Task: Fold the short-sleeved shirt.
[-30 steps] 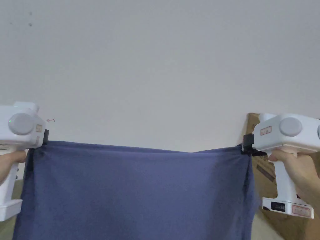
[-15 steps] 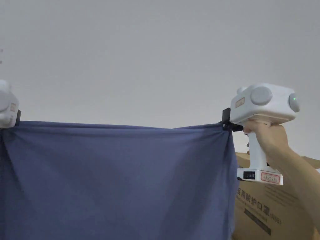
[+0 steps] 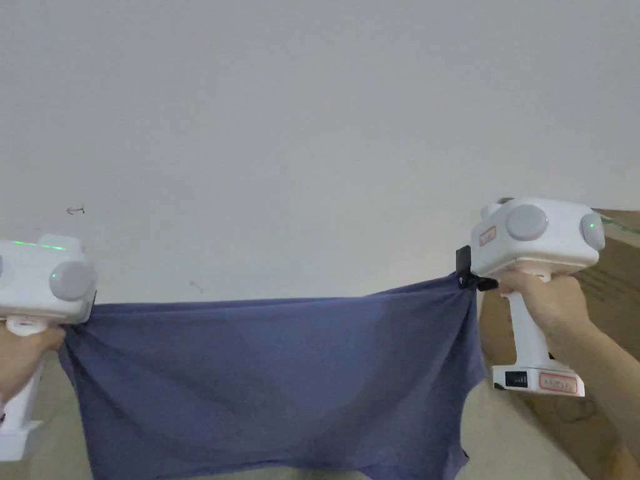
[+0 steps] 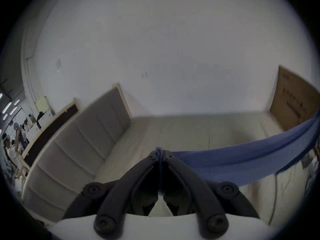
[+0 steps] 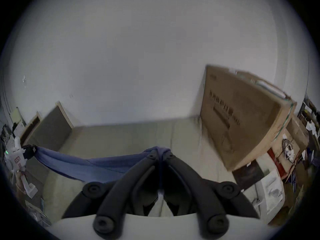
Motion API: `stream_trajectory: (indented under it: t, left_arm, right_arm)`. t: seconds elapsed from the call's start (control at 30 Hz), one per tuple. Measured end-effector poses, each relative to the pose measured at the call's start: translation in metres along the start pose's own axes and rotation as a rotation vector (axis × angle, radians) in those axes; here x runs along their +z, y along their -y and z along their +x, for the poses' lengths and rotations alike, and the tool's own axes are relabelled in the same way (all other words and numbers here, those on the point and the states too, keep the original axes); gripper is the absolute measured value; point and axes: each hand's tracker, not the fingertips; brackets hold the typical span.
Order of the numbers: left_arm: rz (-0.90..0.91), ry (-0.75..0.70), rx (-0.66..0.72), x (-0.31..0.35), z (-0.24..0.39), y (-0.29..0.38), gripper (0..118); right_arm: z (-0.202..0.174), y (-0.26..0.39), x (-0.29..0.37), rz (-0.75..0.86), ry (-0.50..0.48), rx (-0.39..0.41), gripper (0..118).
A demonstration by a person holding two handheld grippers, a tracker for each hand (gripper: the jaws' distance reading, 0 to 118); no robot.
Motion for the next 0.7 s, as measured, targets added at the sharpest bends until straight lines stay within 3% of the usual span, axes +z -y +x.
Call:
stream_trajectory:
  t: [0.23,0.4,0.5,0.63,0.7]
  left_arm:
    - [-0.273,0.026,-0.049,-0.096,0.049,0.159,2]
    - [-0.419,0.028,-0.031,-0.134,0.058,0.24,2]
    - [-0.408,0.047,-0.054,-0.128,0.054,0.256,2]
    - [-0.357,0.065,-0.018,-0.104,0.043,0.252,2]
    - [-0.34,0.075,-0.009,-0.084,0.036,0.253,2]
  right_arm:
    - [0.005,0.128,-0.147,-0.302,0.045,0.013,1]
    - [0.008,0.202,-0.199,-0.45,0.039,0.023,1]
    - [0.016,0.229,-0.202,-0.467,0.049,0.051,1]
    - [0.033,0.252,-0.173,-0.45,0.02,-0.019,1]
    - [0.04,0.265,-0.147,-0.443,-0.003,-0.009,1]
